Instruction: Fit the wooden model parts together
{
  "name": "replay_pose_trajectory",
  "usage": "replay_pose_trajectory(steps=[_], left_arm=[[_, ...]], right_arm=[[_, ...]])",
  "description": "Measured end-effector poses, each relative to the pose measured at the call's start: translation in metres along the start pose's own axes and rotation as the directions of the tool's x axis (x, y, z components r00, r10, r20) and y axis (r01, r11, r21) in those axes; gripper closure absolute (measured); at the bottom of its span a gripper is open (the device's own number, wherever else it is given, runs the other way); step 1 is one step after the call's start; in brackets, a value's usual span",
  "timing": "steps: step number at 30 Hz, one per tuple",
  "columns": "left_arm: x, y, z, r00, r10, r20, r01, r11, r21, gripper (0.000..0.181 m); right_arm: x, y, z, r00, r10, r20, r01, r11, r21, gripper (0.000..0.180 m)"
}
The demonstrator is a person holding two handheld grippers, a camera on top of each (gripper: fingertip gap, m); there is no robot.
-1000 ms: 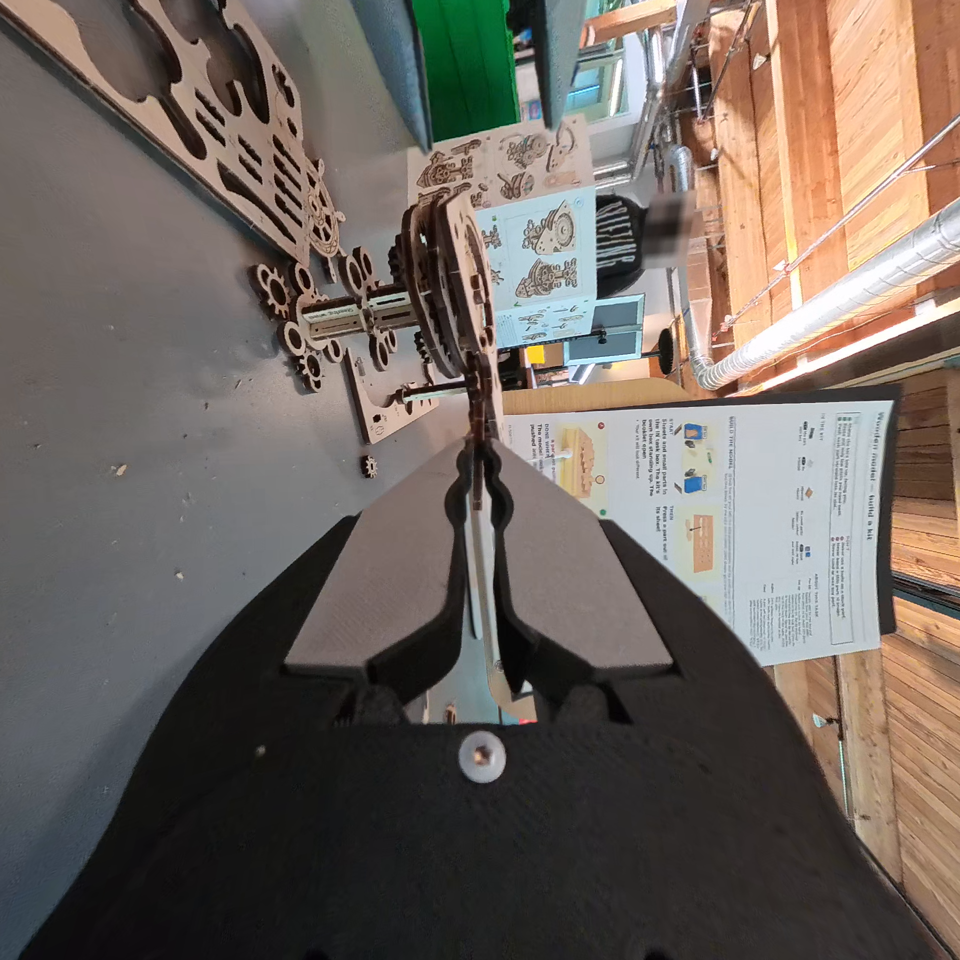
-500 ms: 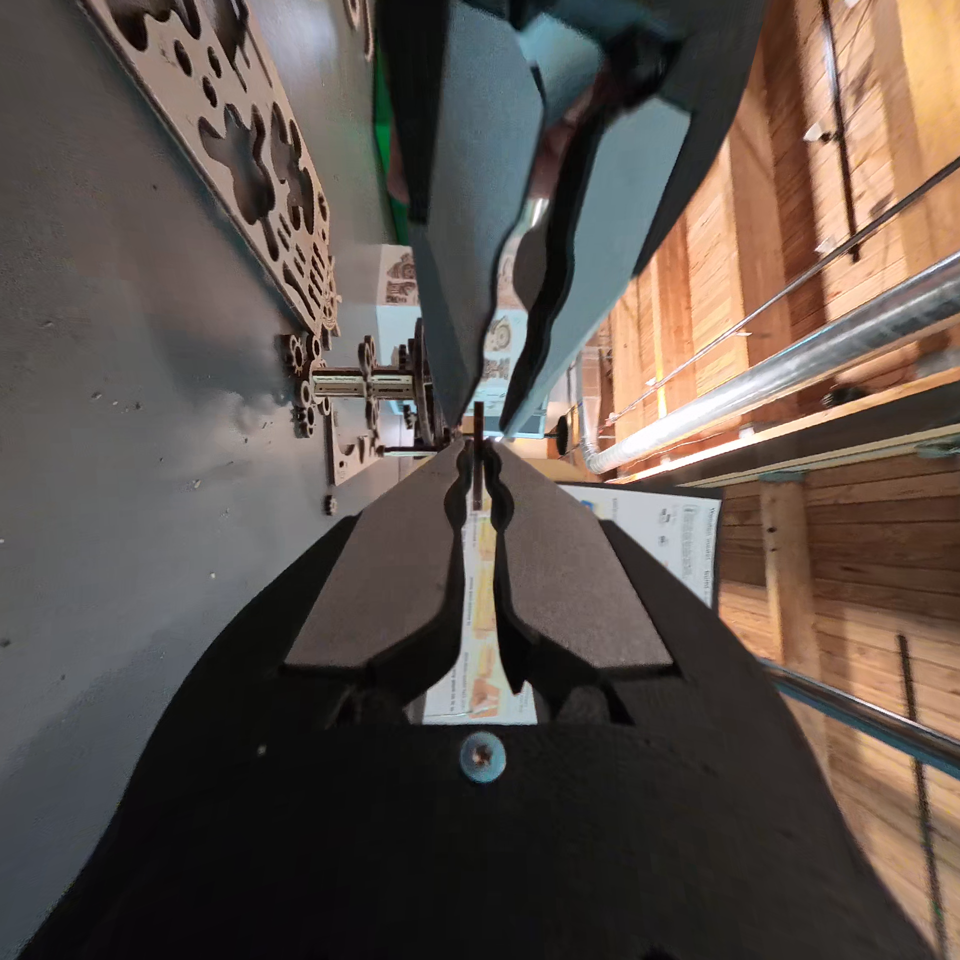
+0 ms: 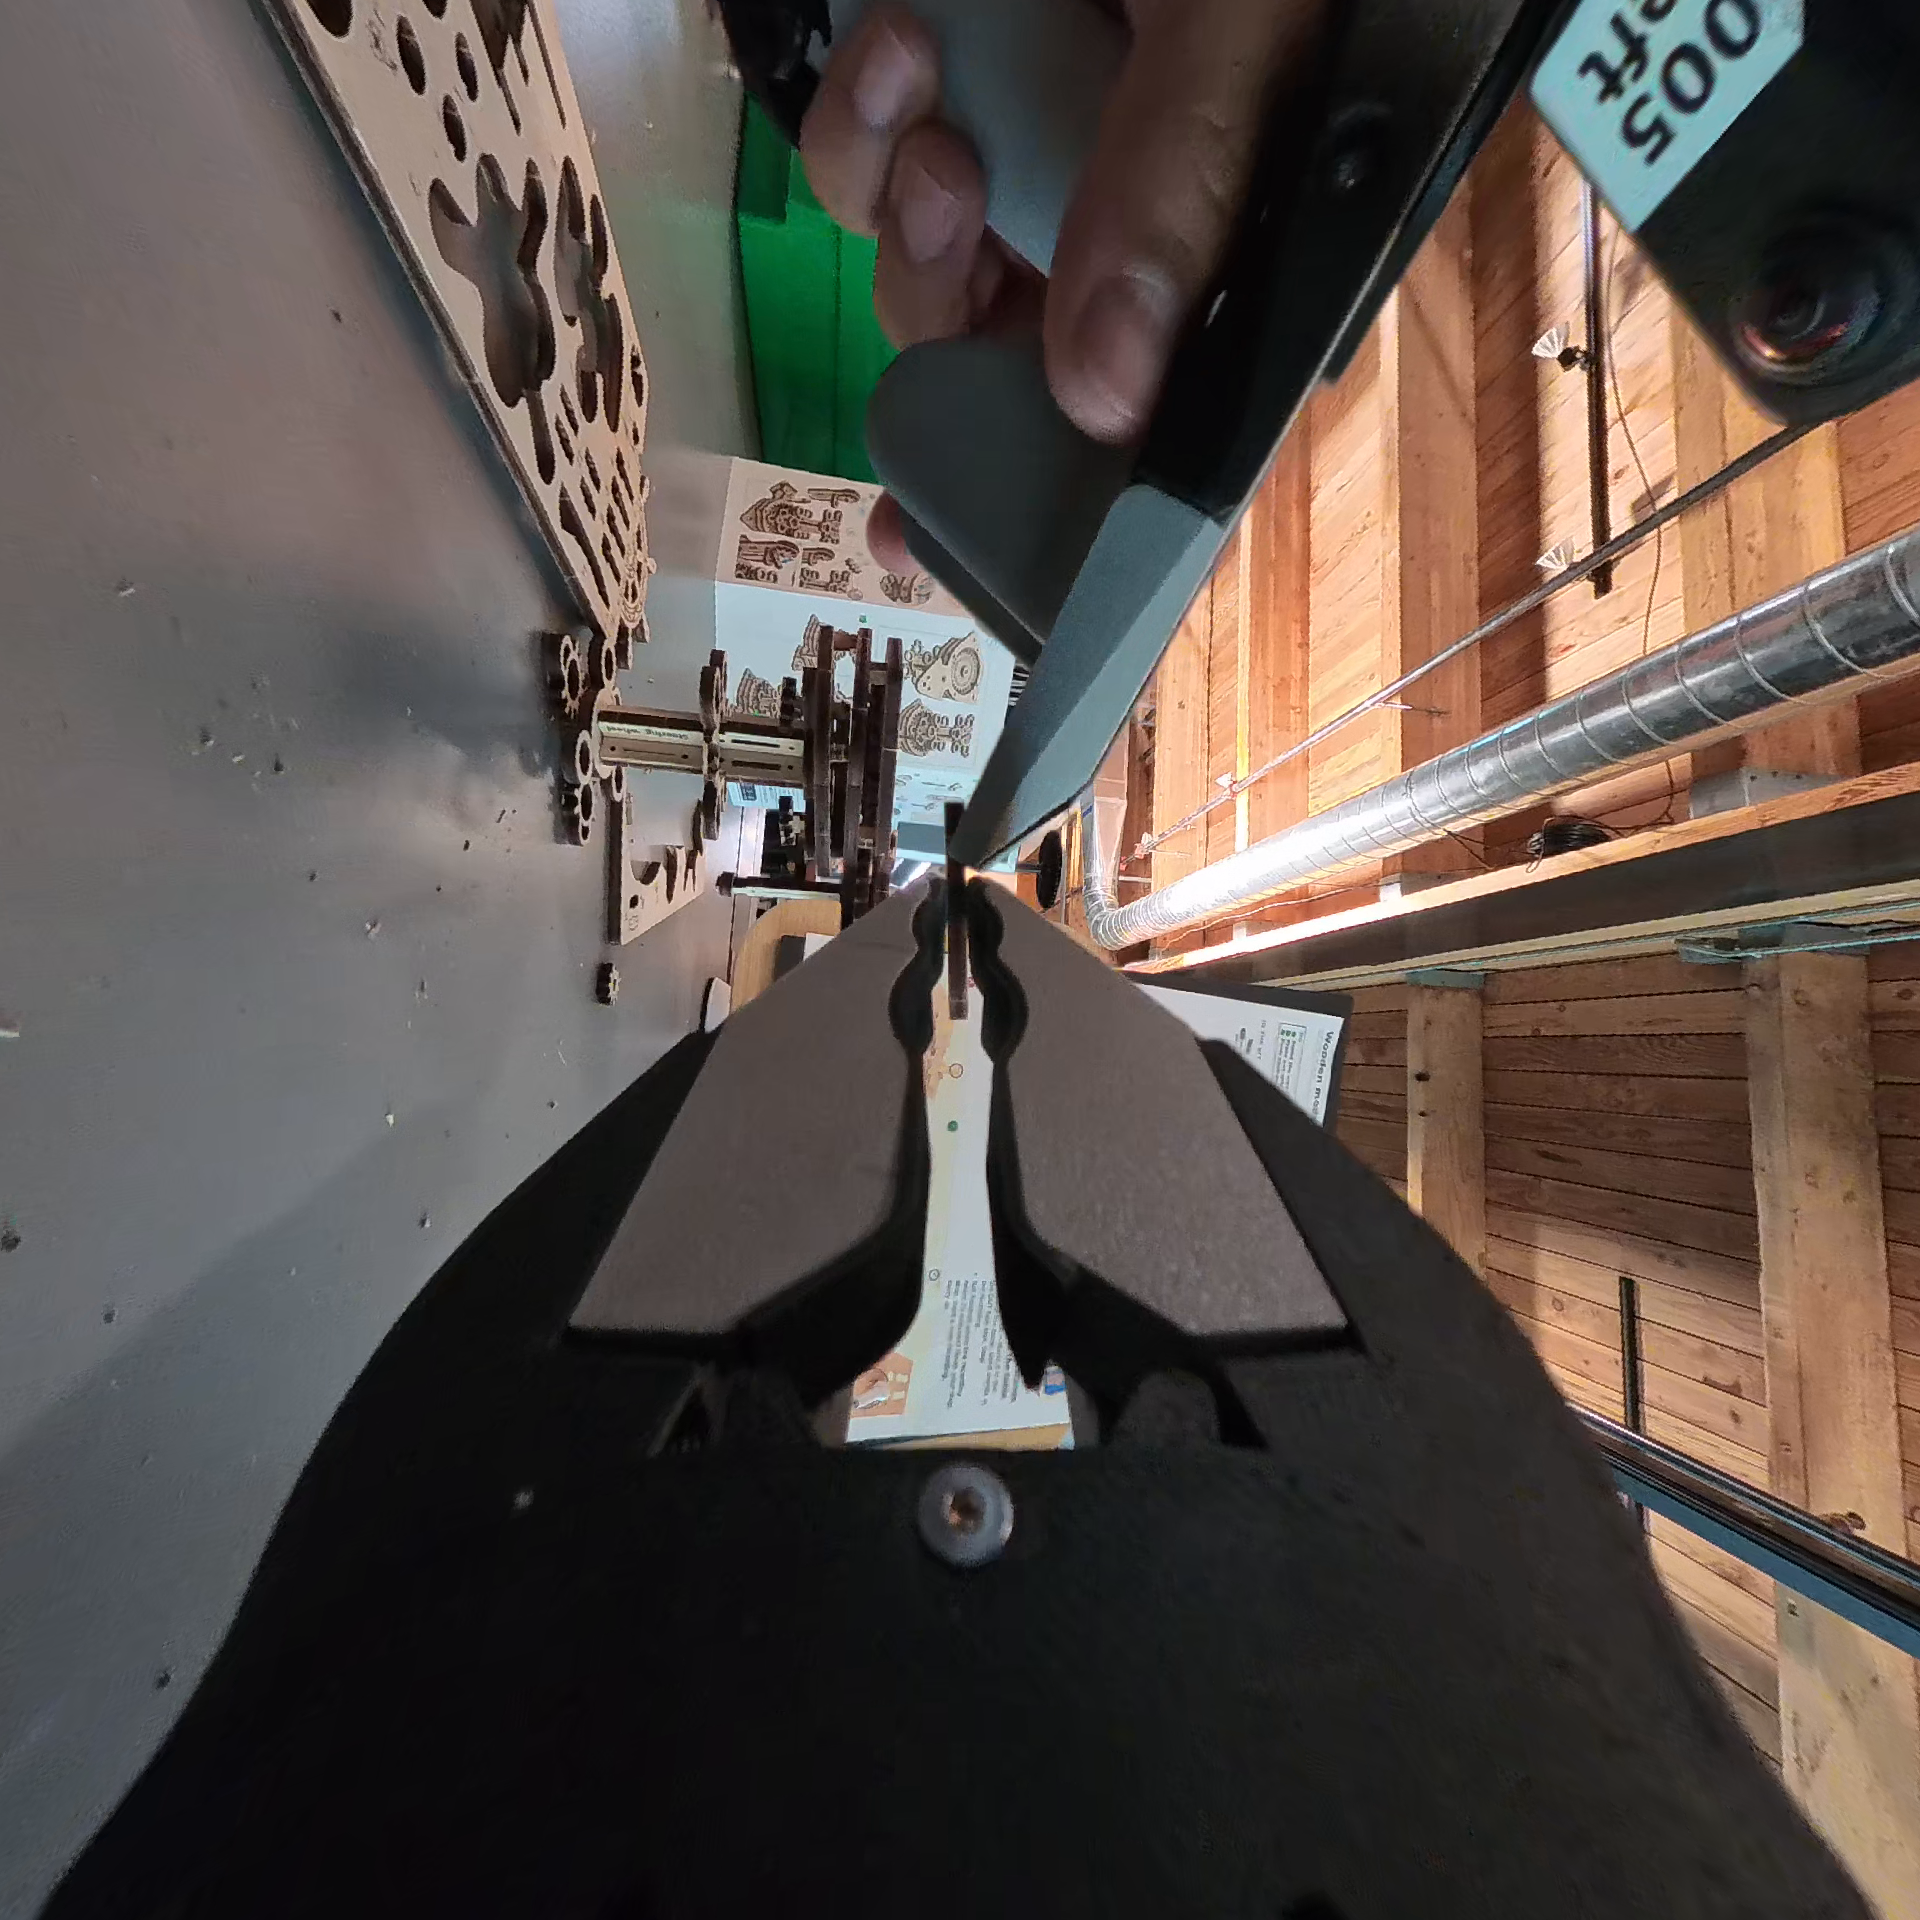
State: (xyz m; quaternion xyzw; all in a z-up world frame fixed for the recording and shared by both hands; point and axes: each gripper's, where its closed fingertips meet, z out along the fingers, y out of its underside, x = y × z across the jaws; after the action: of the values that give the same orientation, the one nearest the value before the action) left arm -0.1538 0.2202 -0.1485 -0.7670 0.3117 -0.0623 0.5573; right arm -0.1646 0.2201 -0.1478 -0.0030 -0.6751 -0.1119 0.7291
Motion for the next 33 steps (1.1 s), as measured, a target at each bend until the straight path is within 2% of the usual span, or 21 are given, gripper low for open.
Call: replay_pose_trajectory(steps=[4, 7, 8, 9, 10, 16, 19, 21, 23, 27, 30, 33], left_arm=[[-0.003, 0.001, 0.000, 0.999, -0.041, -0.003, 0.041, 0.999, 0.016, 0.175], [-0.006, 0.006, -0.002, 0.999, -0.040, 0.024, 0.040, 0.999, 0.006, 0.162], [-0.003, 0.007, -0.002, 0.999, -0.041, 0.008, 0.041, 0.999, 0.006, 0.166], [0.000, 0.007, -0.003, 0.999, -0.044, -0.013, 0.045, 0.999, 0.016, 0.174], [0.001, 0.006, -0.003, 0.999, -0.052, -0.014, 0.052, 0.998, 0.026, 0.174], [0.009, 0.009, -0.010, 0.995, -0.063, -0.073, 0.067, 0.996, 0.059, 0.174], [0.011, 0.014, -0.012, 0.992, -0.063, -0.107, 0.069, 0.996, 0.057, 0.174], [0.012, 0.014, -0.014, 0.991, -0.051, -0.126, 0.060, 0.996, 0.072, 0.174], [0.008, 0.018, -0.016, 0.993, -0.019, -0.118, 0.027, 0.997, 0.068, 0.174], [0.007, 0.019, -0.020, 0.989, 0.080, -0.121, -0.067, 0.992, 0.103, 0.174], [0.009, 0.018, -0.021, 0.984, 0.129, -0.122, -0.112, 0.984, 0.138, 0.174], [0.010, 0.015, -0.021, 0.979, 0.158, -0.125, -0.136, 0.976, 0.171, 0.174]], right_arm=[[-0.001, 0.001, 0.001, 1.000, 0.008, 0.002, -0.007, 1.000, -0.010, 0.178], [0.002, -0.001, 0.000, 1.000, 0.013, -0.009, -0.013, 1.000, -0.003, 0.178], [0.002, -0.002, 0.000, 1.000, 0.019, -0.008, -0.019, 1.000, 0.003, 0.178], [0.001, -0.003, 0.000, 1.000, 0.025, -0.007, -0.025, 1.000, 0.008, 0.156], [0.002, -0.004, -0.001, 1.000, 0.027, -0.009, -0.027, 0.999, 0.016, 0.134], [0.001, -0.015, -0.005, 0.994, 0.103, 0.019, -0.105, 0.989, 0.100, 0.179], [-0.003, -0.020, -0.006, 0.971, 0.217, 0.097, -0.231, 0.958, 0.168, 0.179], [-0.002, -0.021, -0.008, 0.921, 0.345, 0.182, -0.379, 0.902, 0.209, 0.179], [-0.004, -0.020, -0.010, 0.833, 0.470, 0.293, -0.537, 0.814, 0.223, 0.180], [-0.005, -0.019, -0.015, 0.583, 0.631, 0.511, -0.796, 0.571, 0.203, 0.175], [-0.001, -0.019, -0.019, 0.466, 0.666, 0.582, -0.873, 0.452, 0.181, 0.173], [-0.001, -0.019, -0.018, 0.406, 0.684, 0.607, -0.904, 0.397, 0.157, 0.162]])
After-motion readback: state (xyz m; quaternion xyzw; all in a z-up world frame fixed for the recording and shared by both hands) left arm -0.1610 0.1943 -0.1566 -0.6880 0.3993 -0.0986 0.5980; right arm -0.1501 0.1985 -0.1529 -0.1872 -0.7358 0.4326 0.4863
